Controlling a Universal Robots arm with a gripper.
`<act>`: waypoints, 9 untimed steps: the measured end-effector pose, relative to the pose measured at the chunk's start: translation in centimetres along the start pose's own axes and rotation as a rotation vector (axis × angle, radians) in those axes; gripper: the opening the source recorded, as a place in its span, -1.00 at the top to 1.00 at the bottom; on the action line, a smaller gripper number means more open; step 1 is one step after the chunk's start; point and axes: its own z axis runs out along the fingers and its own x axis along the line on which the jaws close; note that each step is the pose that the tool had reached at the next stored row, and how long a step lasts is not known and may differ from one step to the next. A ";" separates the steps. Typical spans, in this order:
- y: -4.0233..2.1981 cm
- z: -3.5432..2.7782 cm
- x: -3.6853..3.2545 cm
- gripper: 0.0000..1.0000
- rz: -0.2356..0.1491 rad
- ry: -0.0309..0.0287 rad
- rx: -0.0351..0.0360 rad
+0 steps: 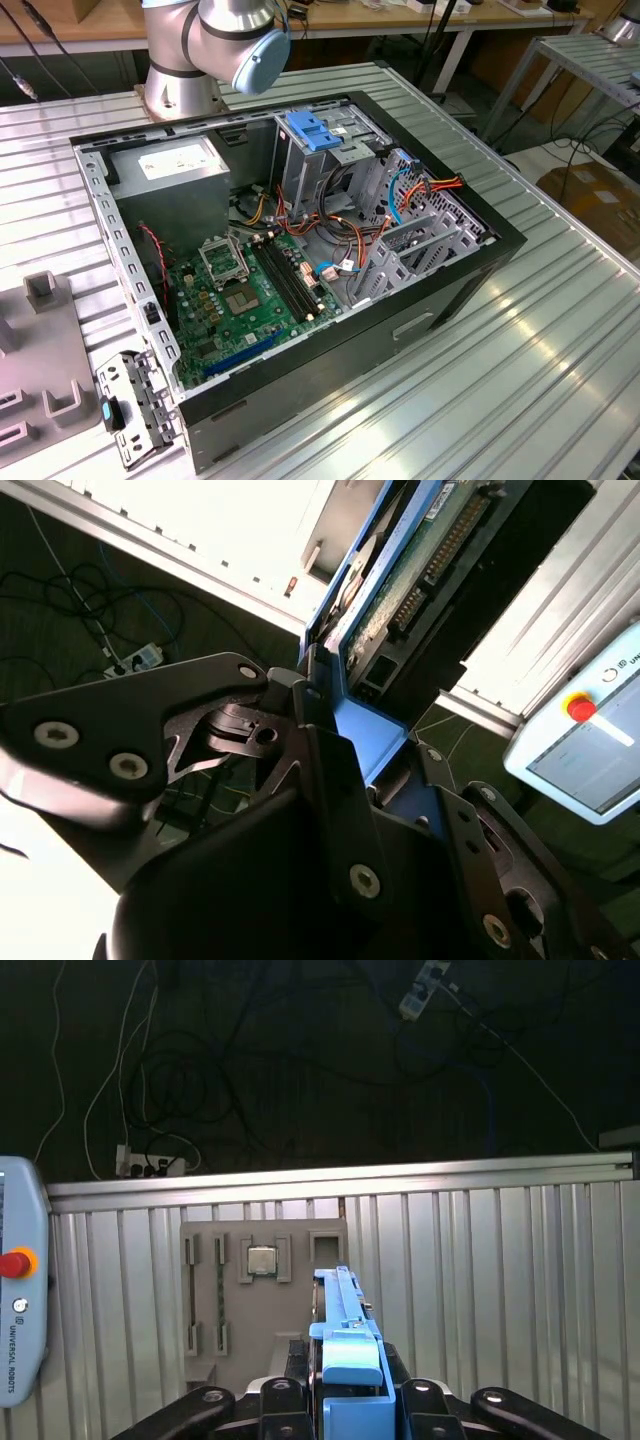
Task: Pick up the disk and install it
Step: 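Pick up the disk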
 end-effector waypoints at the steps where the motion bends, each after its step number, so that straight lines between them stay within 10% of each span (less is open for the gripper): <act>1: 0.00 0.00 0.00 0.25 0.000 0.0001 0.0000; 9: -1.03 0.00 -0.06 0.25 0.000 0.0000 0.0000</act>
